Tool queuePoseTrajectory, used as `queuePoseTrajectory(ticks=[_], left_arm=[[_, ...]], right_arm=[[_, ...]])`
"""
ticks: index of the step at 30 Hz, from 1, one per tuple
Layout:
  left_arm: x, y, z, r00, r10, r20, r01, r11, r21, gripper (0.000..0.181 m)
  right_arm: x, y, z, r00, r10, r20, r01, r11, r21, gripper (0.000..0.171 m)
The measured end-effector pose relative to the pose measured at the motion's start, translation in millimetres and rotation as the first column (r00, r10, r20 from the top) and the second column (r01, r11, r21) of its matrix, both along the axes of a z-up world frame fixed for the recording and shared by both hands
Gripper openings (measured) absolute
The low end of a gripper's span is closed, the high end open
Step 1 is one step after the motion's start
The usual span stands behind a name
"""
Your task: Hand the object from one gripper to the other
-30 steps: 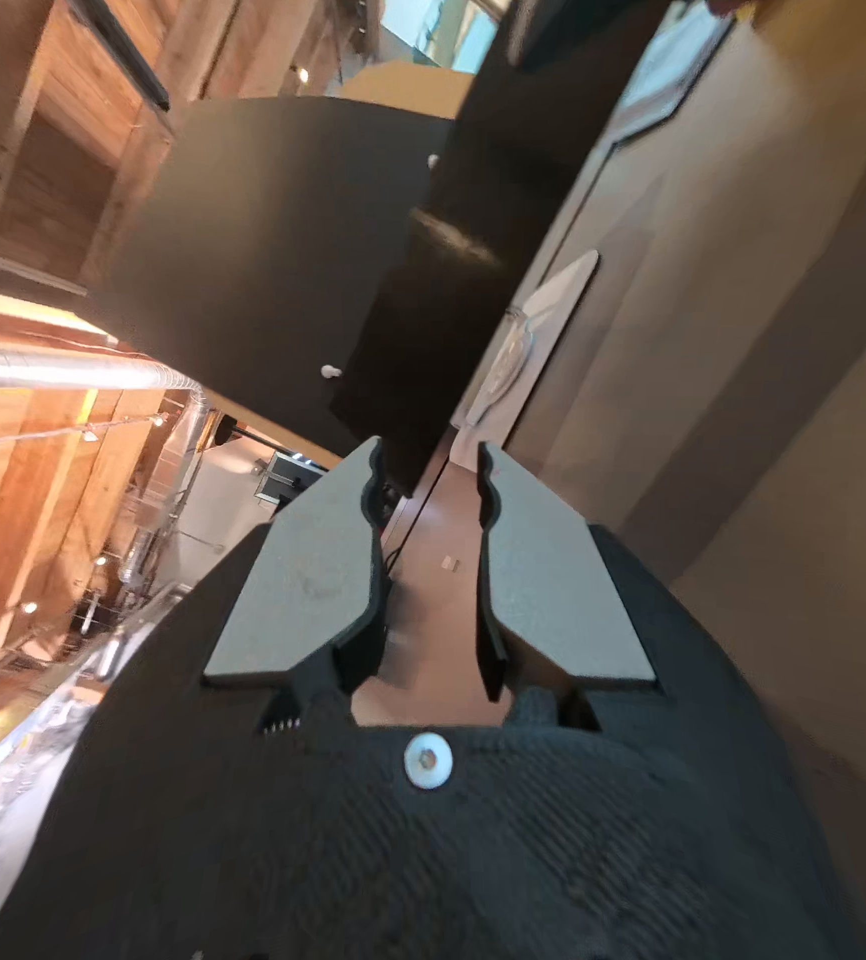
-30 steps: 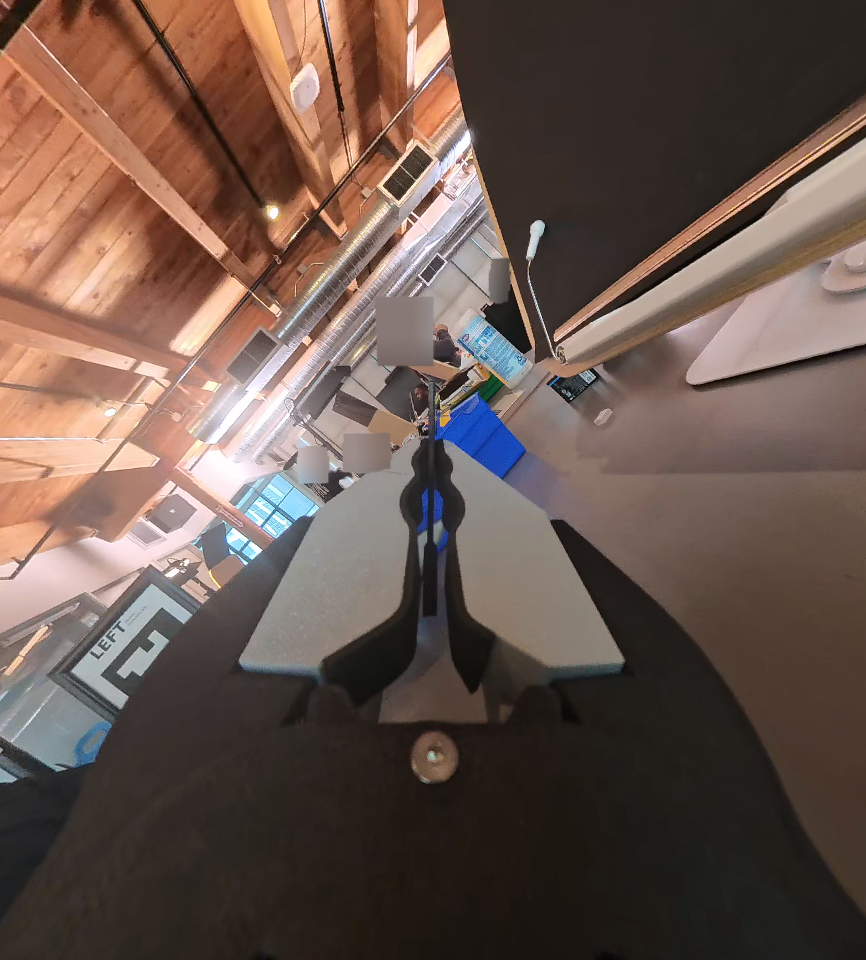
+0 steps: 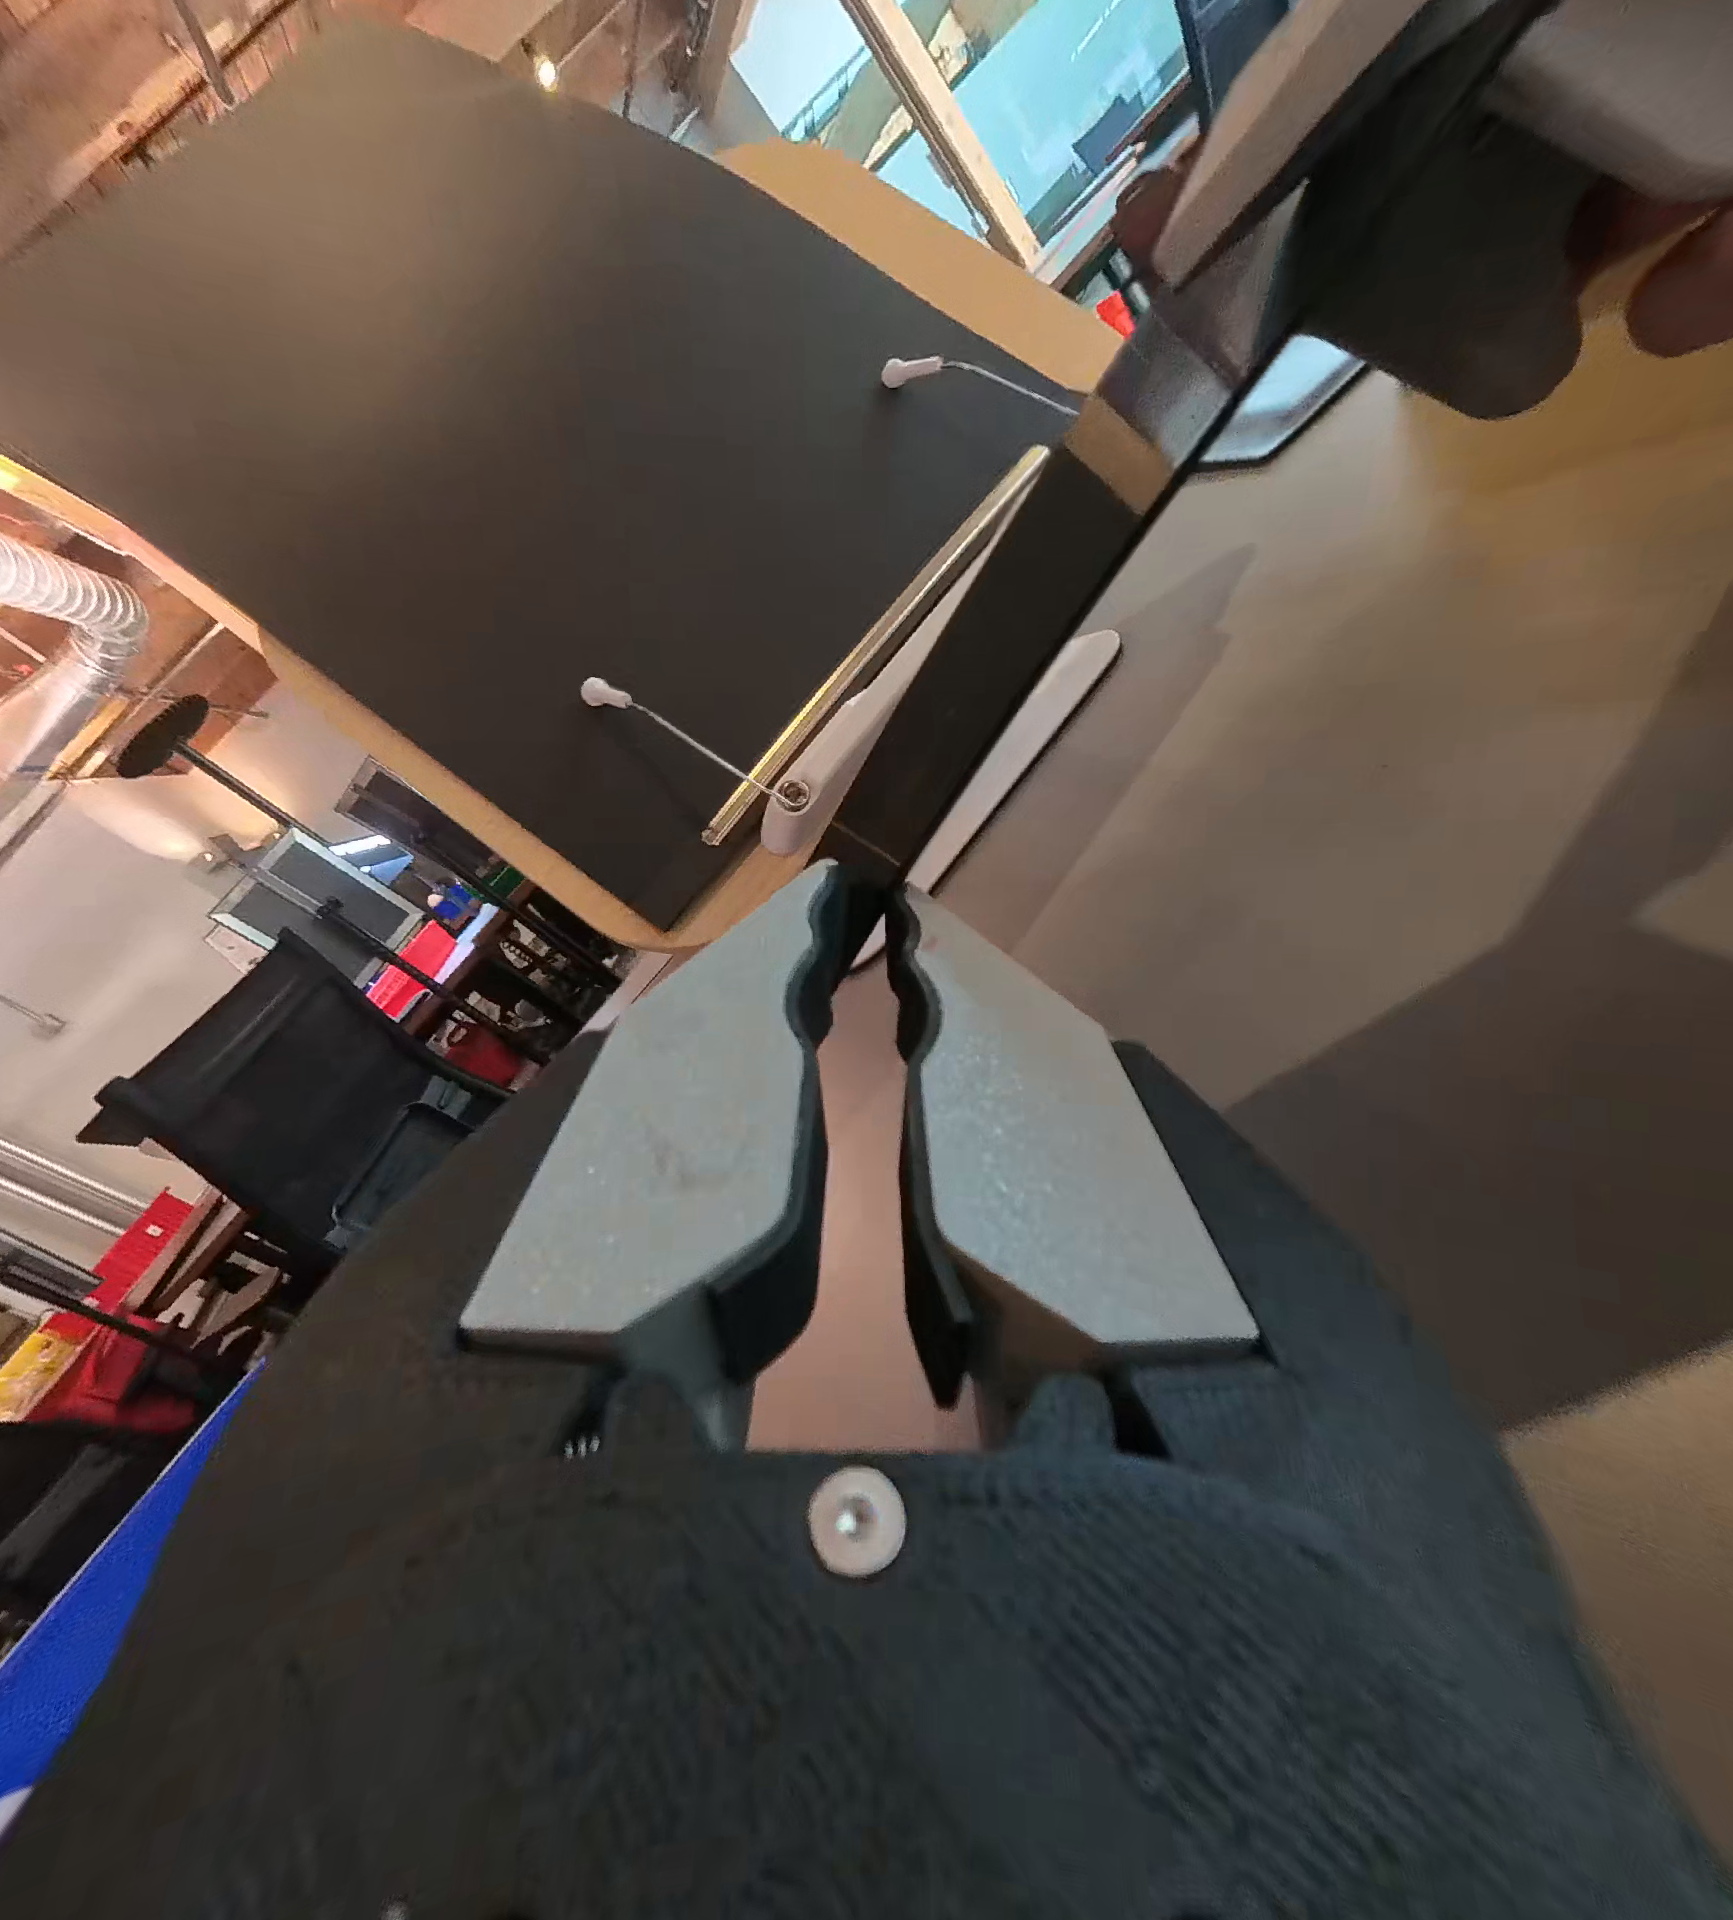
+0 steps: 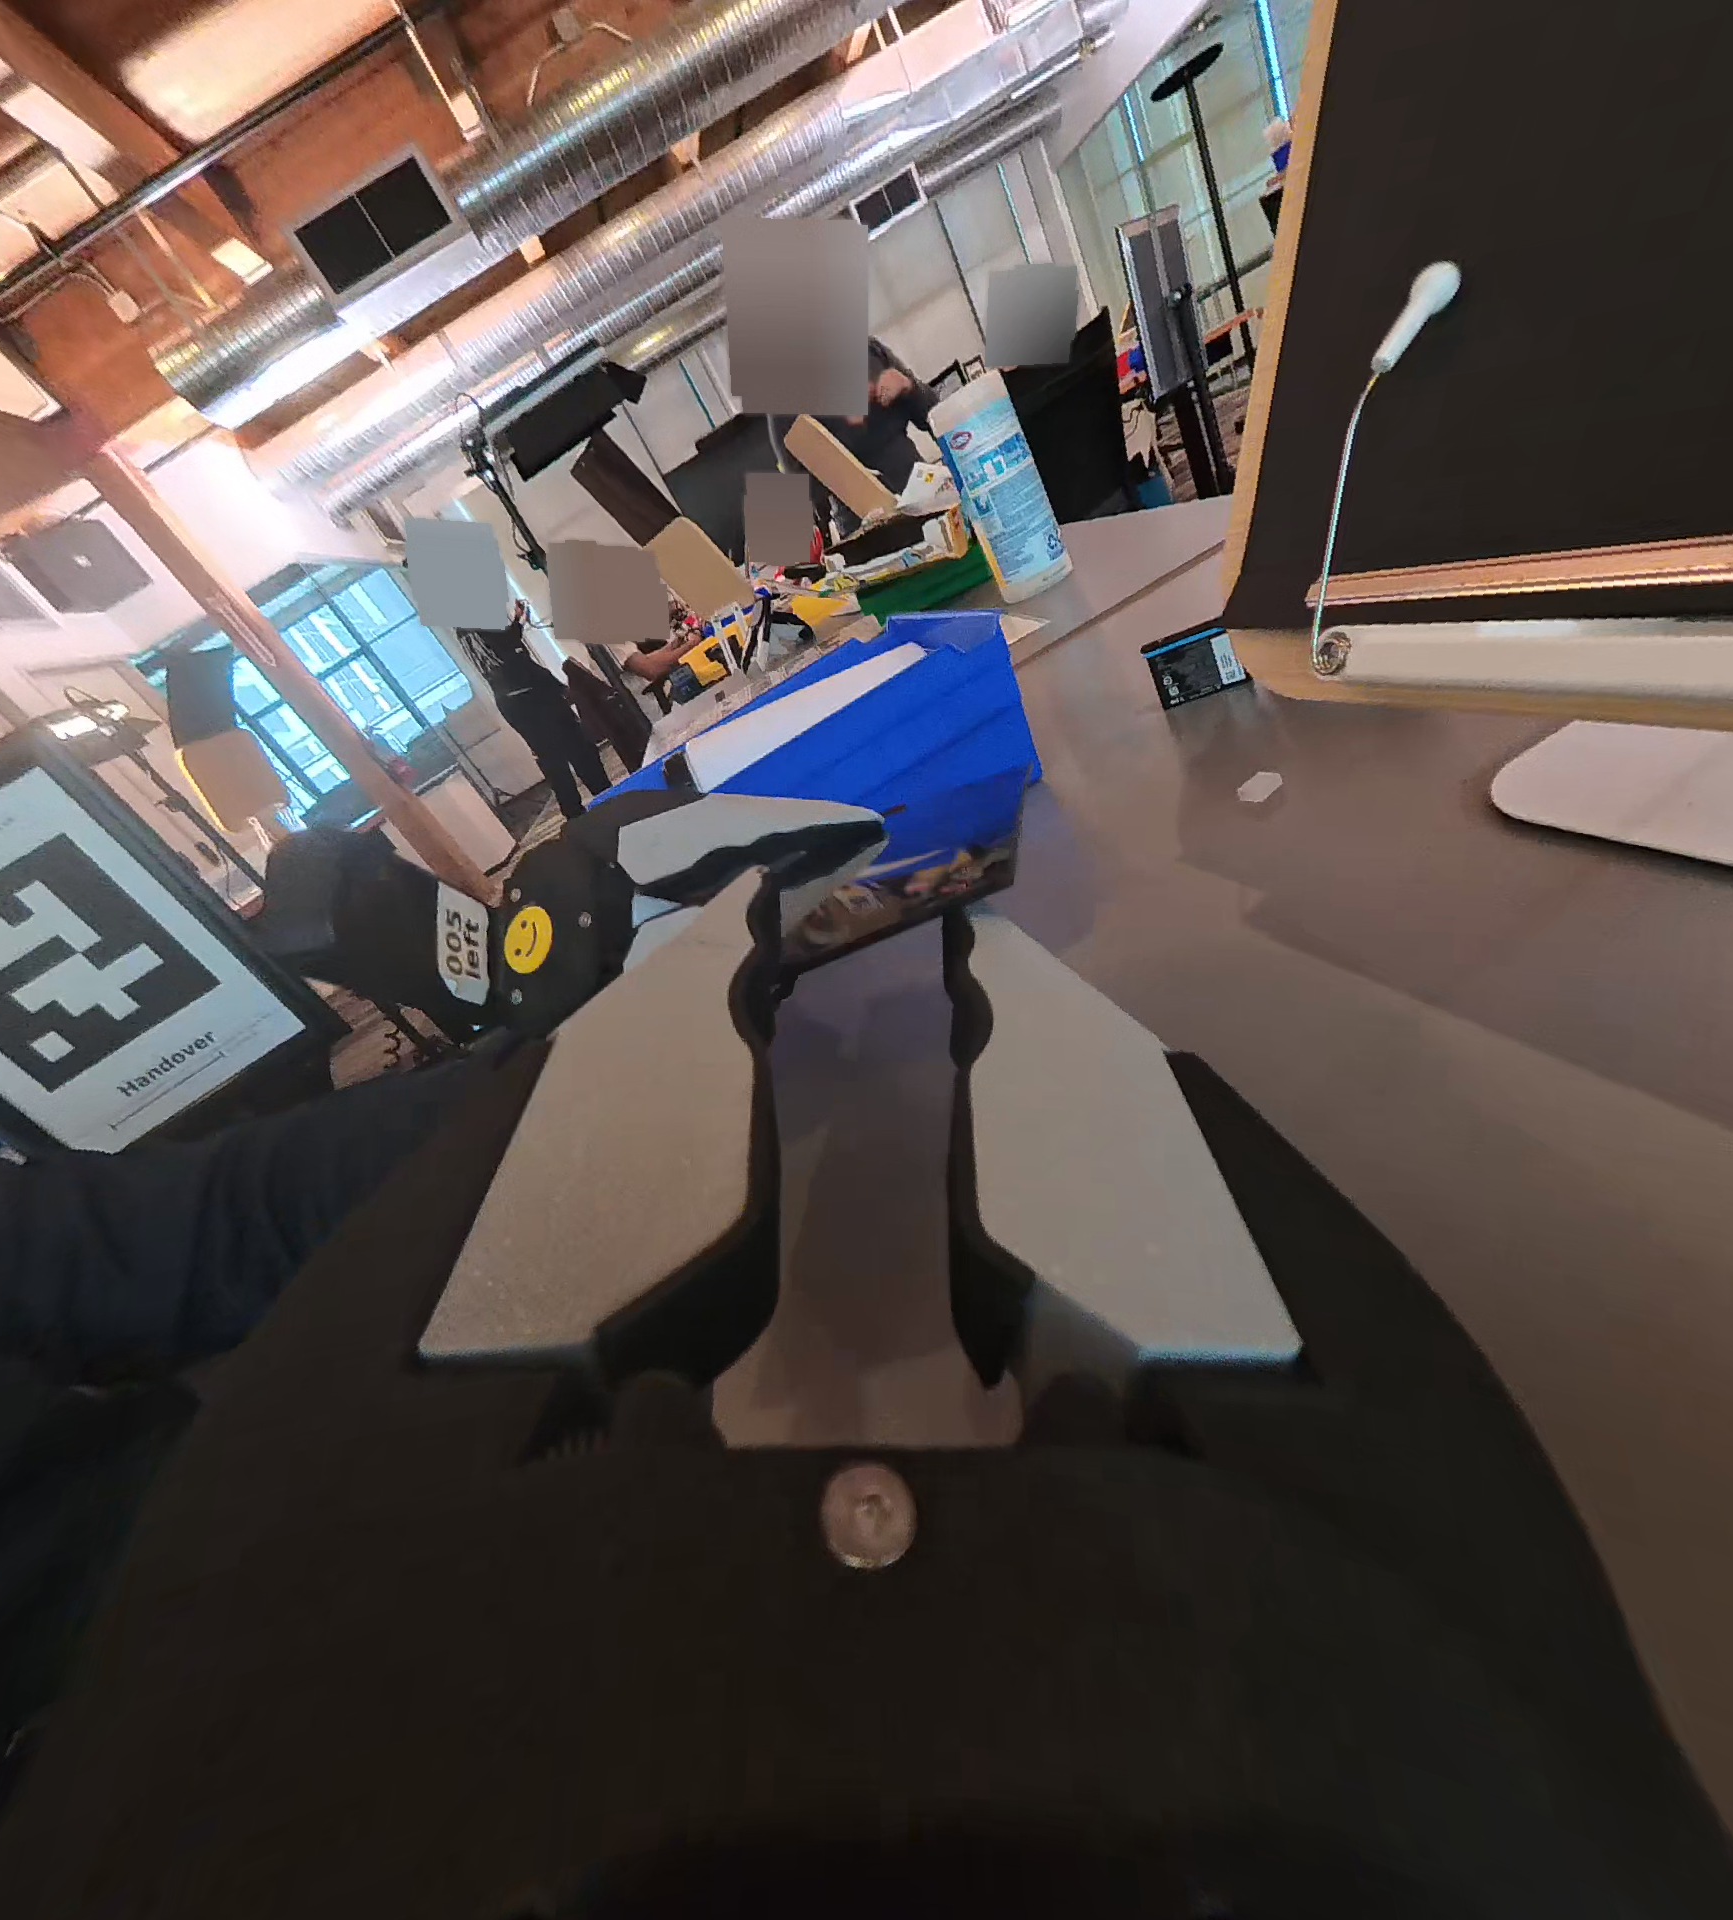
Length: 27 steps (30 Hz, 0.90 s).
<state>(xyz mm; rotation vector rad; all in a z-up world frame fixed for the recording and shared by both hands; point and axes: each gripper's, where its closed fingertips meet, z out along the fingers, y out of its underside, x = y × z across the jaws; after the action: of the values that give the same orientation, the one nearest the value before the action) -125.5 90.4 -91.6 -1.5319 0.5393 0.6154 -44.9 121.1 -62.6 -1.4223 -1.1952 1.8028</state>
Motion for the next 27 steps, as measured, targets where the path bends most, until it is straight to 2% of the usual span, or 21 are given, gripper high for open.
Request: queuePoseTrajectory(ticks=[13, 21, 24, 27], left_arm=[[2.2, -2.6, 4.7, 1.000, -0.019, -0.001, 0.019, 1.000, 0.023, 0.006], [7.9, -3.4, 4.6, 0.997, -0.013, -0.080, 0.016, 1.000, 0.027, 0.002], [7.0, -4.6, 6.1, 0.998, -0.018, -0.055, 0.020, 0.999, 0.029, 0.000], [0.6, -6.9, 11.9, 1.000, -0.017, 0.005, 0.017, 0.999, 0.049, 0.001]], right_arm=[[3.4, -4.9, 7.4, 1.000, 0.003, -0.030, -0.002, 0.999, 0.053, 0.030], [10.3, -8.2, 21.4, 0.991, 0.087, -0.106, -0.098, 0.989, -0.109, 0.038], [22.2, -4.4, 40.2, 0.964, 0.138, -0.228, -0.194, 0.949, -0.247, 0.047], [28.9, 8.7, 45.2, 0.962, 0.085, -0.259, -0.153, 0.955, -0.255, 0.054]])
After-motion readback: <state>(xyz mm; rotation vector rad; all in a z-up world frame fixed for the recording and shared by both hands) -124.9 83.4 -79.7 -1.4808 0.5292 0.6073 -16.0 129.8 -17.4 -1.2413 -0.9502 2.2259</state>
